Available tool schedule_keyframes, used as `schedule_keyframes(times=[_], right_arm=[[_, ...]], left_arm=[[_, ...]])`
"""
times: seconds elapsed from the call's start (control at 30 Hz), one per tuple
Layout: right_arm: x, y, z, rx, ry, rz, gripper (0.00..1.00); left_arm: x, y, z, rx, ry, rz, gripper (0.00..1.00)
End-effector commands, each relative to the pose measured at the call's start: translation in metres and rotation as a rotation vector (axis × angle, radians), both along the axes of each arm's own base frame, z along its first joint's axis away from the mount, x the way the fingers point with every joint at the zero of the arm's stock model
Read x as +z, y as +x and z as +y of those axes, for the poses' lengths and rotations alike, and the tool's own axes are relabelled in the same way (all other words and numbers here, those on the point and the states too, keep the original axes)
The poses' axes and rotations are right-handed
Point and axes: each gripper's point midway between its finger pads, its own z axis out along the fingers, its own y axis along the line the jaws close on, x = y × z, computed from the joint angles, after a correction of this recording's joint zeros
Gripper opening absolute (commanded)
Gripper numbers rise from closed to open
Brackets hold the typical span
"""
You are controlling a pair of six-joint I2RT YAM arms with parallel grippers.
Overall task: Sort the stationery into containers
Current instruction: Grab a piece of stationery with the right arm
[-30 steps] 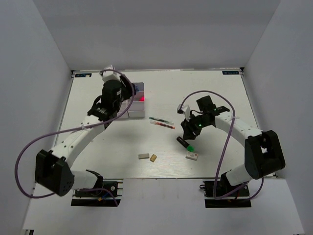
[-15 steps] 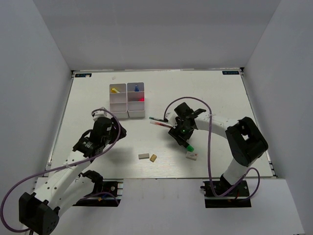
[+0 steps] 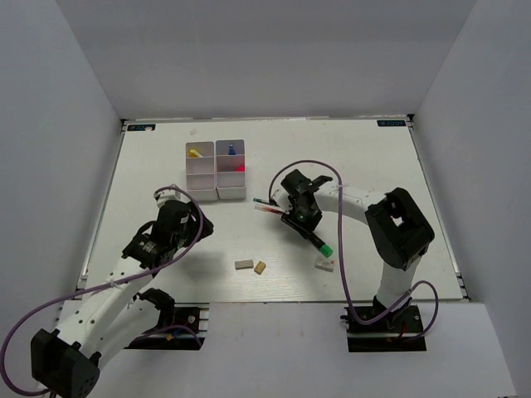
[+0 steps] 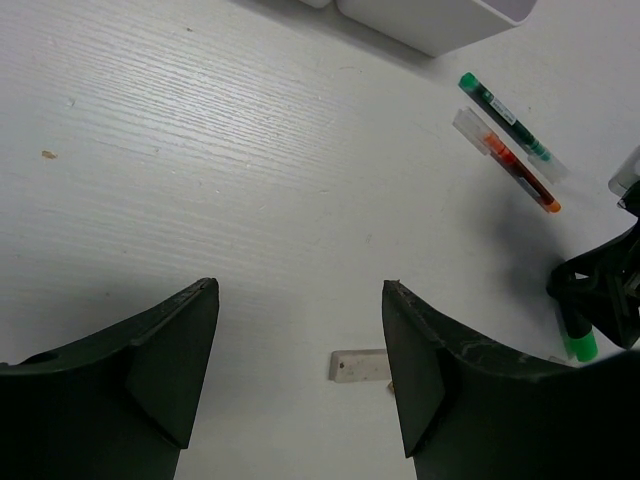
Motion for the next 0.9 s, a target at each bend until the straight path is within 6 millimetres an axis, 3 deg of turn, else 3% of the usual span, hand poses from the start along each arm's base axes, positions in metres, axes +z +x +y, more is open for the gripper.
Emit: schedule_keyframes(times=[0.0,0.17,0.23,0.27,0.3,0.37,0.5,0.6,0.63,0.87], right_arm=[[-0.015,-0.028,-0.024,0.010,-0.117,0.109,0.42],[-0.015,-0.041,-0.028,-0.007,-0.114,0.156,0.37],[-0.013,-0.042,-0.029,-0.008,-0.110,0.159,0.28],[-0.013,-0.045,-0.023,-0.001,-0.082,0.179,0.24],[-0.009,-0.043,-0.019,0.004,-0.057,0.182,0.12],[-0.001,-0.044,-0.011,0.035,-0.007,0.197,0.04],[0.053,-0.013,0.023,0.155,0.160,0.087,0.00],[0.104,0.009,0.048,0.233,0.307,-0.029,0.00],[0.135,0.025,0.062,0.255,0.378,-0.101,0.00],[0.232,0.069,0.134,0.391,0.718,-0.331,0.00]], left_arm=[[0.000,-0.004,0.004,0.008,0.003,-0.006,0.76],[-0.003,-0.009,0.006,0.014,-0.006,-0.009,0.76],[-0.006,-0.011,0.007,0.014,-0.002,-0.001,0.76],[-0.006,-0.011,0.007,0.014,-0.002,-0.001,0.76],[-0.006,-0.011,0.007,0.014,-0.002,-0.001,0.76],[-0.008,-0.011,0.007,0.014,0.002,0.007,0.76],[-0.004,-0.009,0.000,-0.026,-0.009,-0.002,0.76],[0.001,-0.007,-0.009,-0.092,-0.022,-0.024,0.75],[0.003,-0.006,-0.013,-0.101,-0.034,-0.033,0.75],[-0.018,-0.019,-0.024,-0.164,-0.077,0.021,0.75]])
